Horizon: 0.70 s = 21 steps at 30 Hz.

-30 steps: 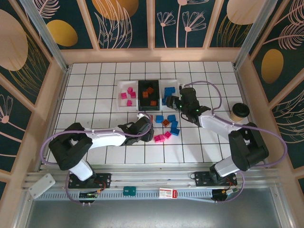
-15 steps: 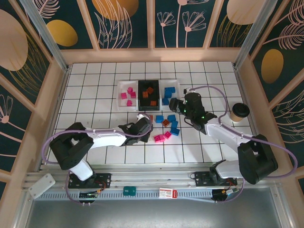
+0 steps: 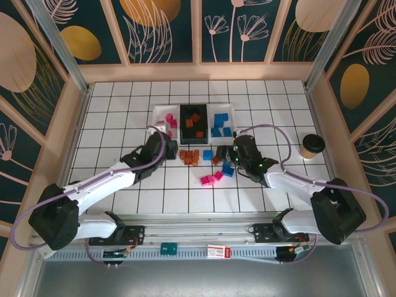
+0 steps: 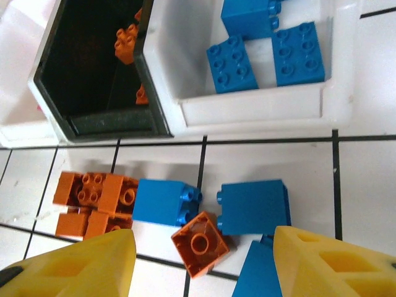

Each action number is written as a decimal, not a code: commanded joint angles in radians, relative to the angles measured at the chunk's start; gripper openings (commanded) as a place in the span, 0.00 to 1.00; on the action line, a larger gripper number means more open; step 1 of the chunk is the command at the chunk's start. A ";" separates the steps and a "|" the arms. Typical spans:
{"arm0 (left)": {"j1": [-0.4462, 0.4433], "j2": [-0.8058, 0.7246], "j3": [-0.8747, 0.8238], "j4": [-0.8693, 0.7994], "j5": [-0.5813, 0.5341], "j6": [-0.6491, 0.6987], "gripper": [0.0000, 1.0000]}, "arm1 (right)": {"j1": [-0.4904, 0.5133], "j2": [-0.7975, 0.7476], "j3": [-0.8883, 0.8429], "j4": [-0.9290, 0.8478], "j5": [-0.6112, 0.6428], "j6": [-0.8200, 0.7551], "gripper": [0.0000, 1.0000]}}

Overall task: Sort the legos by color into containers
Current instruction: Place the lego in the container.

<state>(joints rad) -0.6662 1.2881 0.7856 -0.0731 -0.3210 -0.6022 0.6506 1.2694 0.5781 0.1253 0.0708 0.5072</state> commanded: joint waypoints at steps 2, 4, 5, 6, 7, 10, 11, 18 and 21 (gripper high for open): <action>0.101 0.095 0.132 -0.001 -0.004 0.025 0.32 | 0.035 -0.047 -0.034 0.007 0.052 0.029 0.61; 0.145 0.159 0.176 0.017 0.019 0.022 0.31 | 0.044 -0.065 -0.046 -0.003 0.056 0.032 0.61; 0.160 0.196 0.196 0.025 0.027 0.022 0.30 | 0.047 -0.075 -0.054 -0.008 0.057 0.034 0.61; 0.174 0.230 0.228 0.028 0.032 0.025 0.30 | 0.052 -0.087 -0.059 -0.011 0.057 0.037 0.61; 0.187 0.274 0.261 0.026 0.037 0.028 0.30 | 0.056 -0.095 -0.067 -0.019 0.056 0.039 0.61; 0.222 0.391 0.345 0.013 0.049 0.028 0.29 | 0.070 -0.131 -0.084 -0.038 0.060 0.041 0.61; 0.231 0.417 0.362 0.014 0.053 0.028 0.29 | 0.074 -0.141 -0.092 -0.041 0.061 0.041 0.62; 0.261 0.580 0.485 -0.006 0.093 0.019 0.39 | 0.102 -0.204 -0.153 -0.049 0.019 0.048 0.62; 0.261 0.589 0.510 -0.008 0.118 0.015 0.52 | 0.123 -0.212 -0.176 -0.047 0.001 0.051 0.62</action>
<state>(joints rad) -0.4065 1.8751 1.2438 -0.0711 -0.2352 -0.5854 0.7547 1.0767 0.4274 0.0952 0.0868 0.5365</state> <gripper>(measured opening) 0.501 0.620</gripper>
